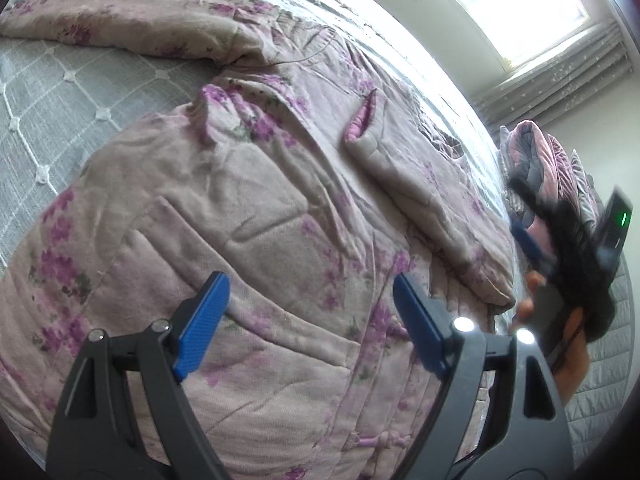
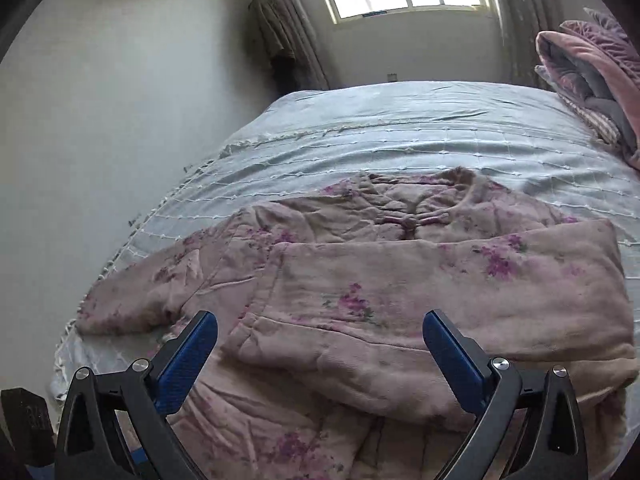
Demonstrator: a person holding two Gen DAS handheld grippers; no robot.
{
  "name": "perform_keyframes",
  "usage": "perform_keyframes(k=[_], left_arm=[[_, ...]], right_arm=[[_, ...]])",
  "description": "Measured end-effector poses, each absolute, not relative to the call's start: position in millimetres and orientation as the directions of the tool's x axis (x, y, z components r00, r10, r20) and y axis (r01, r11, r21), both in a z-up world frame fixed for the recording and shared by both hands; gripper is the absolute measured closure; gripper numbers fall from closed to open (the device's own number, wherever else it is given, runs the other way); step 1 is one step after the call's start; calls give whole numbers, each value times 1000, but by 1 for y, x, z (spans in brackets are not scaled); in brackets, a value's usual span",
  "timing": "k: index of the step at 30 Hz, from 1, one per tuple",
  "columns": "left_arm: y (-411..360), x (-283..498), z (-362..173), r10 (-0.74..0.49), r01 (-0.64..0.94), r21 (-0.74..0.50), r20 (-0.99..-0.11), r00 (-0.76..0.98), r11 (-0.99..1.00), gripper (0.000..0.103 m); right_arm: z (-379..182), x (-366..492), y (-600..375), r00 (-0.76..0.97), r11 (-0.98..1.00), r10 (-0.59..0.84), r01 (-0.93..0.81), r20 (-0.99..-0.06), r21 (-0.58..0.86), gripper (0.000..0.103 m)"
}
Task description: Fold large clothes
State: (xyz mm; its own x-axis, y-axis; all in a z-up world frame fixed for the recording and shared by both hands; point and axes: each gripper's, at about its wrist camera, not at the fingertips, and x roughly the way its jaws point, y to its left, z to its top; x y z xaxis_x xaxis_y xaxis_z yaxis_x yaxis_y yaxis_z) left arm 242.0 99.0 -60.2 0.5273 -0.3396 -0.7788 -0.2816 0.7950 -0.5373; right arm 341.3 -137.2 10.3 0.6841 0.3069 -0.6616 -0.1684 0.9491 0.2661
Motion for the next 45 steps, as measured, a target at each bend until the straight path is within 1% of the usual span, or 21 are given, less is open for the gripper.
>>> perform_keyframes(k=[4,6,8,10,12,13,14,15,16,20,23,27,30,32,34,36,38,39,41,43,45], left_arm=[[96,243,-60,-348,-273,-539,-779,522,797,19],[93,243,-58,-353,-261,-539,-777,522,801,19],[89,243,-57,-348,-257,-533,-778,523,806,19],[84,243,-57,-337,-249,-519,-783,523,818,19],[81,244,-57,-313,-251,-495,-792,525,832,19],[81,243,-58,-305,-254,-488,-795,525,835,19],[81,243,-58,-298,-256,-481,-797,525,838,19],[82,244,-59,-295,-258,-479,-799,523,839,19],[84,244,-60,-296,-263,-480,-800,521,837,19],[90,244,-59,-312,-271,-502,-792,524,821,19],[91,243,-55,-315,-262,-508,-784,535,821,19],[99,241,-54,-286,-281,-495,-787,546,822,19],[108,240,-56,-288,-300,-504,-788,544,810,19],[113,241,-57,-298,-309,-516,-785,543,799,19],[118,241,-58,-297,-317,-517,-787,540,795,19],[121,241,-60,-295,-323,-509,-797,527,798,19],[125,242,-62,-308,-330,-521,-796,522,787,19],[127,242,-63,-320,-333,-534,-791,522,777,19],[131,242,-63,-340,-336,-556,-782,523,760,19],[135,241,-62,-339,-341,-561,-778,529,754,19],[137,241,-61,-336,-345,-561,-778,531,753,19]], right_arm=[[-1,335,-204,677,995,69,10,-733,103,0],[-5,323,-247,681,994,29,56,-731,92,0],[-10,312,-291,692,979,68,92,-719,181,0],[-22,315,-322,694,935,153,130,-704,331,0],[-55,340,-320,621,884,302,102,-723,456,0],[-75,356,-305,559,905,298,93,-774,416,0],[-94,369,-281,498,964,181,80,-848,253,0],[-101,375,-254,496,998,29,40,-868,56,0],[-99,379,-238,500,999,-40,33,-865,-27,0],[-64,375,-250,484,986,9,141,-875,88,1],[-20,354,-232,618,994,-39,102,-786,31,1],[-18,358,-131,599,980,50,-185,-799,-78,1],[-25,366,-71,564,957,124,-285,-816,-51,2],[-33,375,-41,539,944,148,-327,-829,-44,12],[-51,384,-15,489,927,151,-372,-859,-48,51],[-80,394,6,458,917,66,-379,-887,-127,56],[-82,398,11,479,915,71,-380,-875,-134,73],[-74,401,7,480,927,114,-367,-870,-81,94],[-49,399,-6,543,945,204,-325,-815,21,99],[-22,390,-15,619,938,309,-324,-722,123,100],[-19,389,-13,627,931,347,-320,-698,176,99]])
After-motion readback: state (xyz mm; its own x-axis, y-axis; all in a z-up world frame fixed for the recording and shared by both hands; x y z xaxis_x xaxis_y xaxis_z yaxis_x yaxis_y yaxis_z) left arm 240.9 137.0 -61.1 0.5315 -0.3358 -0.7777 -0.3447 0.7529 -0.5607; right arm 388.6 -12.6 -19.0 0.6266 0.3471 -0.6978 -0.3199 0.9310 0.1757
